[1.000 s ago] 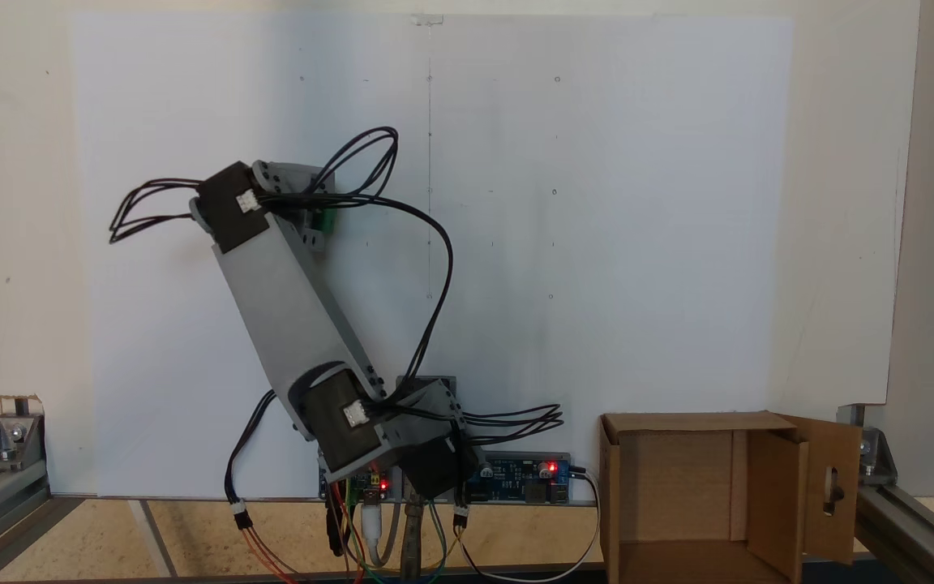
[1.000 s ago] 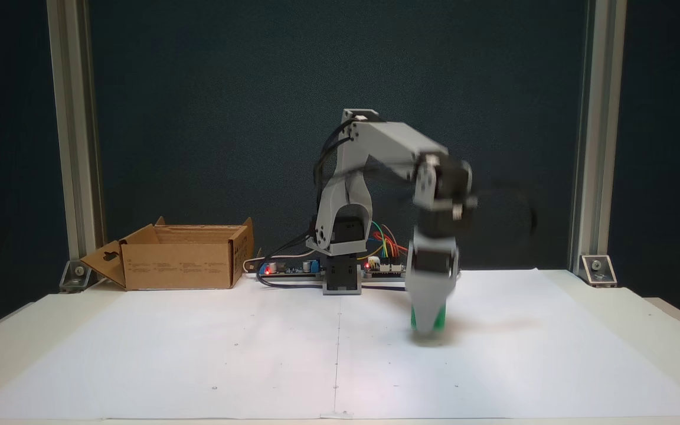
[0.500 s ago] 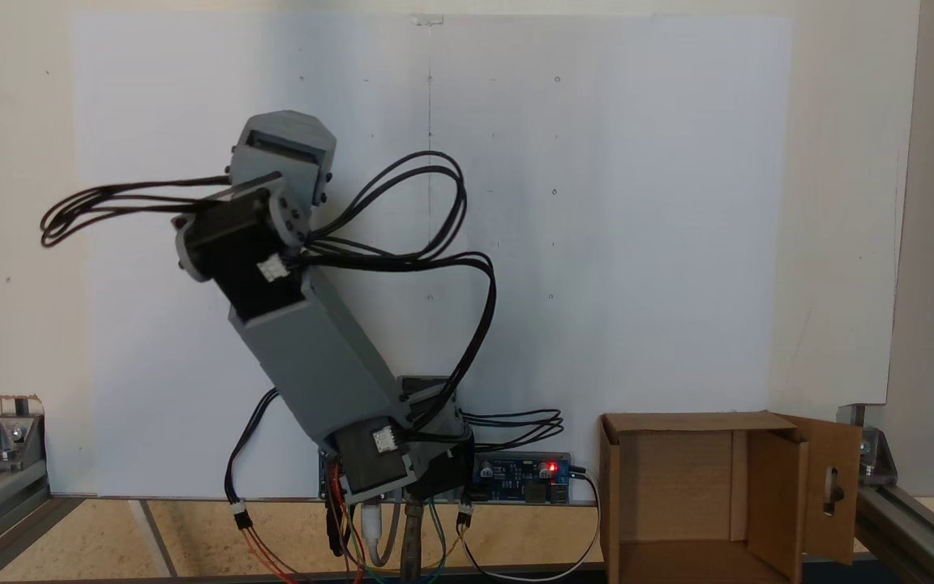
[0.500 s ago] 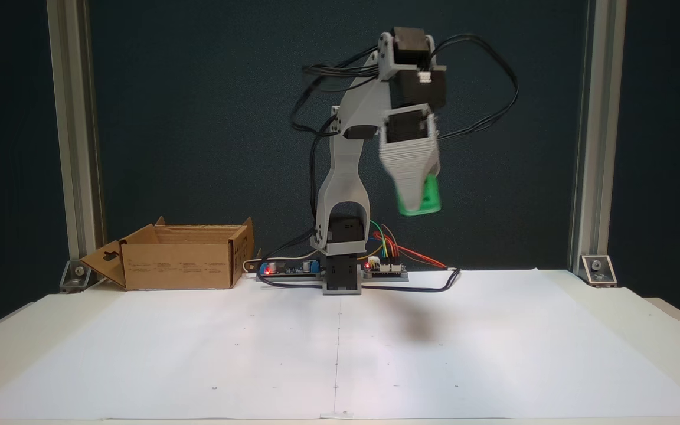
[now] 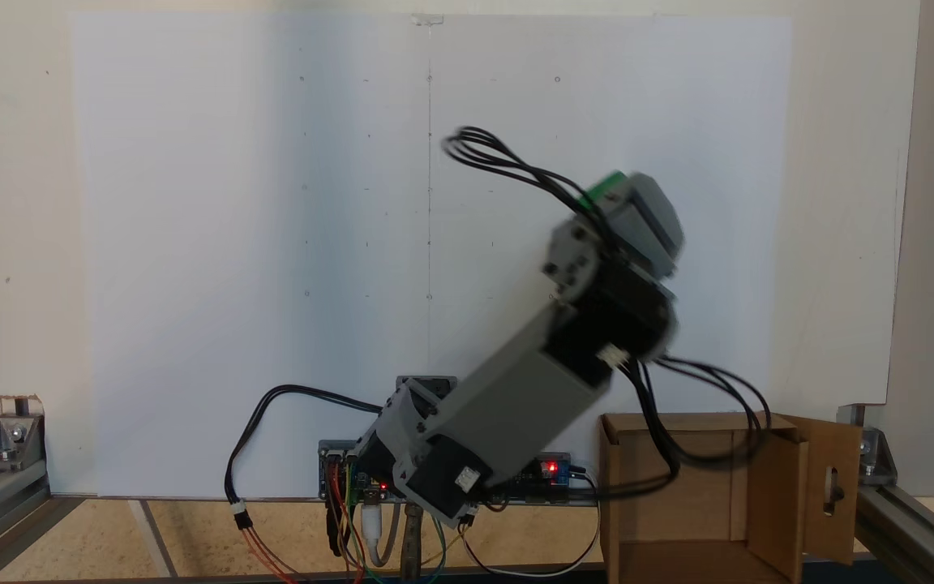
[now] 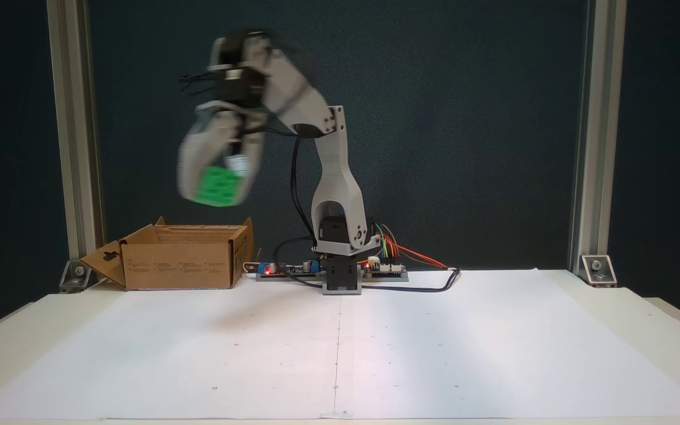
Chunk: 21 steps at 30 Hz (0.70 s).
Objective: Grasp a green dice and put it in the bin.
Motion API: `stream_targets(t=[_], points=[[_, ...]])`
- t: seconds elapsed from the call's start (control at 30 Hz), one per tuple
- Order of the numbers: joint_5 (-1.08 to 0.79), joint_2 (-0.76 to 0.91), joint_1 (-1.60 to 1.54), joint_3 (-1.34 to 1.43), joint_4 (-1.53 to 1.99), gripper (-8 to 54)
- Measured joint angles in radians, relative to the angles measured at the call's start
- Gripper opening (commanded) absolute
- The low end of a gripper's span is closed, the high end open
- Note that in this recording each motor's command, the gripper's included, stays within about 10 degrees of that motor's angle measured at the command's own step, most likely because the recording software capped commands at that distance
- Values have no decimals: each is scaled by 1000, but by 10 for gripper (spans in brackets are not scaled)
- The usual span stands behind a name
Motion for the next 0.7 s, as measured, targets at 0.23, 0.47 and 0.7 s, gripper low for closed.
stream_targets(t=[0.23, 0.47, 0.7], points=[[-290, 0, 505, 0, -38, 115], [-571, -17, 1000, 0, -57, 115], [-644, -103, 1098, 87, -78, 115]])
